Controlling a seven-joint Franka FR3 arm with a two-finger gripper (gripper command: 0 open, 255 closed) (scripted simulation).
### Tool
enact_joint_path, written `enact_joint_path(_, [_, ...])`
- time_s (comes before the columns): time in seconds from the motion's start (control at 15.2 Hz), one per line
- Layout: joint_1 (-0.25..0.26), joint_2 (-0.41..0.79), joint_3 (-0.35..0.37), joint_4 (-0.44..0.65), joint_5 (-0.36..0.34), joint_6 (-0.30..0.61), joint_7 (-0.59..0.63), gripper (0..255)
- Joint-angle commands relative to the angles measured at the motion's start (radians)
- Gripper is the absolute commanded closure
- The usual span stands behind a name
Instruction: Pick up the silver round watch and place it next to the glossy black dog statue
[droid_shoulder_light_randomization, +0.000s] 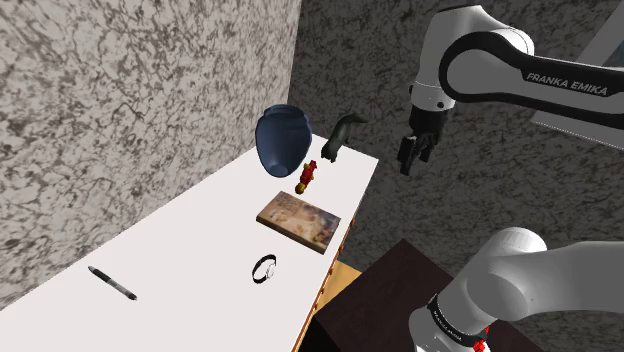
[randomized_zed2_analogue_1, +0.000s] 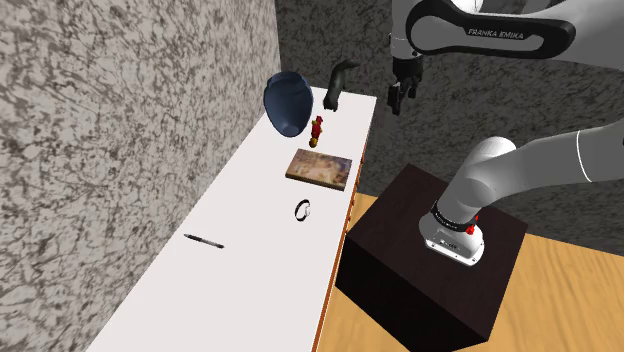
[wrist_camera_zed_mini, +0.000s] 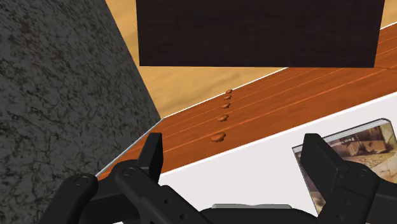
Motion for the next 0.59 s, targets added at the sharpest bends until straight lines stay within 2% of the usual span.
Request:
enact_joint_path(0.0, [0.000, 0.000, 0.000, 0.000, 0.000, 0.000, 0.000, 0])
enact_joint_path(0.53, [0.030, -0.035, 0.160, -0.143, 0.188, 0.144, 0.299, 0])
